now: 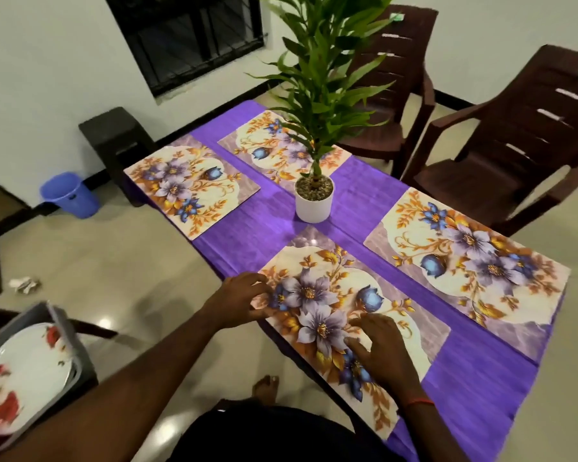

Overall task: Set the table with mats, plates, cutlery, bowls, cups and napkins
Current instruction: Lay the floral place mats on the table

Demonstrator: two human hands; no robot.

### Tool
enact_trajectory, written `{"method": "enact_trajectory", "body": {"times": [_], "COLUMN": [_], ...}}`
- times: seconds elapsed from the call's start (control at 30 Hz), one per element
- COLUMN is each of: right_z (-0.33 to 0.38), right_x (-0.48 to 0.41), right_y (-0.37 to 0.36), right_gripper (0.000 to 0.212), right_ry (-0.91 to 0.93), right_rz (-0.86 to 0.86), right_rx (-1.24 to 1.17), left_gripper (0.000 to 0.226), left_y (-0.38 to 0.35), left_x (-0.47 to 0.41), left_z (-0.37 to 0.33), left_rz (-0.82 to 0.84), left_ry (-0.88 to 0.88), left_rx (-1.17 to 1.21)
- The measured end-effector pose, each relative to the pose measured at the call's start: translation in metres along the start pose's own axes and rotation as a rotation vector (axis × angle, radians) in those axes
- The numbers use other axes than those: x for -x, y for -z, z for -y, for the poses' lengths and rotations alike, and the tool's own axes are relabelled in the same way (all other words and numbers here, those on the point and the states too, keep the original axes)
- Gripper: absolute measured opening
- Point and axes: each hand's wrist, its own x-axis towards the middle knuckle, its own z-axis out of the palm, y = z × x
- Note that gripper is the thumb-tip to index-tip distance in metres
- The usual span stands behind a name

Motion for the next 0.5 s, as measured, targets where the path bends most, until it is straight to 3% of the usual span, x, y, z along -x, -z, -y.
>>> {"method": "enact_trajectory", "body": {"times": [0.23,0.4,0.5], "right_z": [0.016,0.043,0.068], "right_x": [-0.053,-0.077,-0.088], "right_y": [-0.013,-0.027,-0.033], "right_gripper": [0.029,0.051,0.053], "right_ry": [0.187,0.202,0.234], "right_rz": [0.124,0.202,0.227], "right_rx": [0.012,-0.008,-0.028], "left_gripper": [0.065,0.068,0.068], "left_y": [0.021,0.024,0.025], "left_x": [0.046,0.076,0.094], "left_z": [-0.019,-0.014,-0.006], "left_rz": [-0.014,-0.038,-0.052], "left_ry": [0.253,0.386,0.454], "left_rx": [-0.011,0.017,0.055]}}
